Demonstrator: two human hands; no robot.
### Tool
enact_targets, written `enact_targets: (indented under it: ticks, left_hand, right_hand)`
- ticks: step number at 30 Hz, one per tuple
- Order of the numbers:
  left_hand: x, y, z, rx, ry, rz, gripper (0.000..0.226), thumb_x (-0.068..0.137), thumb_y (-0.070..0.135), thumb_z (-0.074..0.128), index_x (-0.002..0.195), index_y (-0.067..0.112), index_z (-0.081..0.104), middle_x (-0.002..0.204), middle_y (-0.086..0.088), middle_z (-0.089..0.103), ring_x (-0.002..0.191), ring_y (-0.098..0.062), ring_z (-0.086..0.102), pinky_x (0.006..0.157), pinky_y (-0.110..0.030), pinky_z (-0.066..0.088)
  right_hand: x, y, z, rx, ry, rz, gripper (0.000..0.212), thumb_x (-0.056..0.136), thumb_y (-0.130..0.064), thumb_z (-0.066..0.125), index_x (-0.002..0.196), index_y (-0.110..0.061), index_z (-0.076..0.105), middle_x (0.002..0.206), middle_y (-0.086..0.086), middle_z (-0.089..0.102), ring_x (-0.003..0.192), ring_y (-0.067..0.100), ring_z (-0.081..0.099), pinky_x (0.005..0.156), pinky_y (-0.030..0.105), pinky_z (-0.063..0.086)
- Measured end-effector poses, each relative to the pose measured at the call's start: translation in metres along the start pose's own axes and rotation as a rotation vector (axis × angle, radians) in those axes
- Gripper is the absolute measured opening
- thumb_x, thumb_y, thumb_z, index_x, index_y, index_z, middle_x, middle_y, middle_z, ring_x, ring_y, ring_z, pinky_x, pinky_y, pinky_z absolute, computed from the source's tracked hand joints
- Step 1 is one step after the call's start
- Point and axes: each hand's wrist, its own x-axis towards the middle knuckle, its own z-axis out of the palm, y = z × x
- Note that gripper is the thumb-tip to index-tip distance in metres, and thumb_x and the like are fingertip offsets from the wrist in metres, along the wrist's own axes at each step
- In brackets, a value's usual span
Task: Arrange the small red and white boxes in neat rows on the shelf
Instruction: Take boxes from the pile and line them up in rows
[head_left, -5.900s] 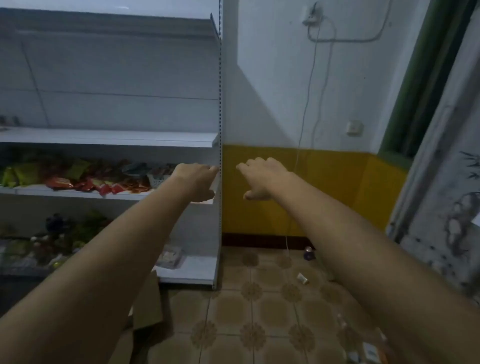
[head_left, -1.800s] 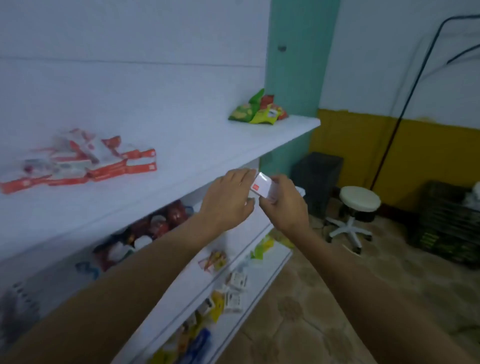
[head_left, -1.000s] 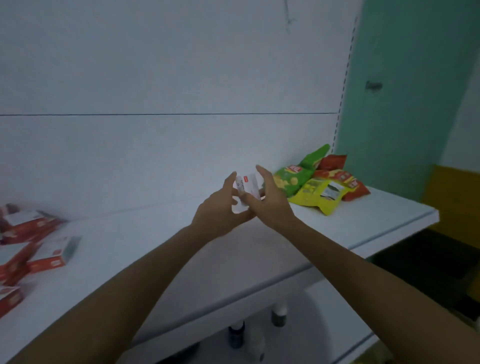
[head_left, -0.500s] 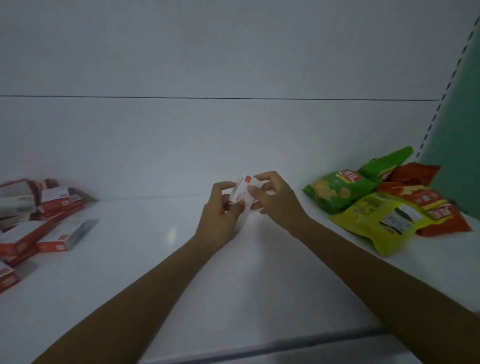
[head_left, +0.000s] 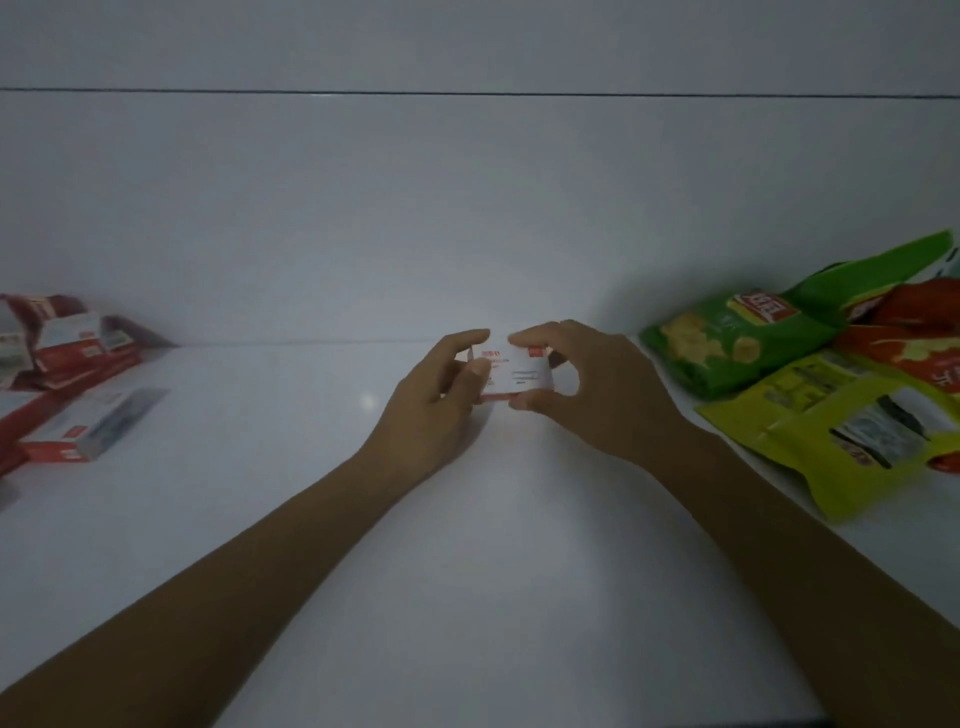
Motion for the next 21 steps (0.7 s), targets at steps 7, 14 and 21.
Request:
enact_targets:
  ticks: [7,14,21]
  left_hand:
    - [-0.005,-0.004,0.005,0.313,-0.041,0.094,0.043,0.094,0.018,0.046,0.137,0.018,0.038,0.134,0.0,0.048,0.121,-0.013,0.043,0.101,-0.03,0.036]
    - [-0.005,-0.01,0.007,0.472,-0.112,0.075,0.043,0.094,0.031,0.047,0.135,0.018,0.042,0.133,-0.001,0.05,0.123,-0.017,0.043,0.102,-0.036,0.037]
    - [-0.01,-0.005,0.007,0.559,-0.124,0.135,0.043,0.096,0.03,0.041,0.137,0.019,0.038,0.128,0.001,0.053,0.118,-0.018,0.044,0.096,-0.033,0.038]
  right_hand:
    - [-0.008,0.017,0.0,-0.223,-0.115,0.206,0.048,0.085,-0.039,0.059,0.13,-0.022,0.05,0.132,0.002,0.051,0.12,0.022,0.046,0.101,0.038,0.035]
    - [-0.01,-0.01,0.003,-0.303,-0.224,0.235,0.039,0.093,-0.043,0.042,0.122,-0.019,0.052,0.126,0.001,0.054,0.113,0.021,0.051,0.091,0.034,0.039]
    - [0.03,0.012,0.015,-0.259,-0.291,0.345,0.029,0.097,-0.03,0.032,0.105,-0.01,0.05,0.111,0.011,0.059,0.092,0.027,0.055,0.075,0.034,0.039]
